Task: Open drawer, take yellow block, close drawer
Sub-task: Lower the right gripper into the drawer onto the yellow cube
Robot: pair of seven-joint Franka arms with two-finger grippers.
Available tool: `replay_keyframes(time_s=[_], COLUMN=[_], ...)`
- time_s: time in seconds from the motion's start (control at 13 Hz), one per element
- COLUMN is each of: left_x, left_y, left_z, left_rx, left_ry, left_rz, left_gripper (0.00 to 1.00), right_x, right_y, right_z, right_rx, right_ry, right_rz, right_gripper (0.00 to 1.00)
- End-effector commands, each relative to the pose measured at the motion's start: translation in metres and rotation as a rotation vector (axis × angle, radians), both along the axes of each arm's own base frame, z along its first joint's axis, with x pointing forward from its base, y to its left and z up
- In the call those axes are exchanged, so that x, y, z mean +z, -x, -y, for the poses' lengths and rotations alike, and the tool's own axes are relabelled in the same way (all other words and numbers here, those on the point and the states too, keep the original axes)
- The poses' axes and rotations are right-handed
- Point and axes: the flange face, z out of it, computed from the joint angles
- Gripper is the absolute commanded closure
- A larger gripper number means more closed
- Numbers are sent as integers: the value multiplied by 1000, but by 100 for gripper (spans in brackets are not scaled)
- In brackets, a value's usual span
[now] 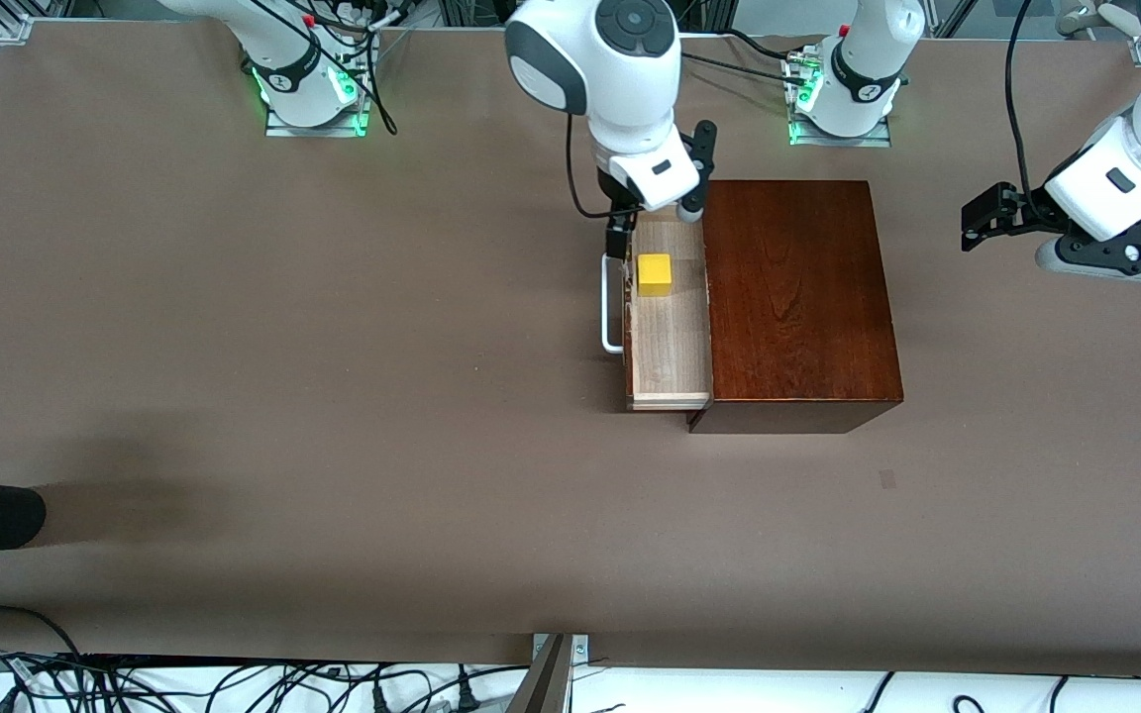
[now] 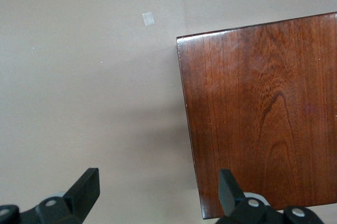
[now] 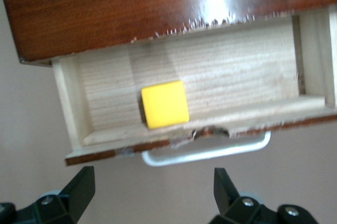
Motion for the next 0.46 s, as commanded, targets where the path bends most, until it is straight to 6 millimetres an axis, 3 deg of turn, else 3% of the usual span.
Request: replay_keyframes(time_s=[0.0, 0.38], left_x=[1, 13], left_y=[-2, -10], left_z=[-5, -1], left_rx=[-11, -10], left_ry=[14, 10], left_rz=[4, 32], left_gripper=[0, 0], right_x=[-10, -55], right_y=[-8, -9], right_z=[-20, -36], right_rx=[117, 168], right_ry=[-16, 1], right_rz=[66, 114], right_gripper=[0, 0])
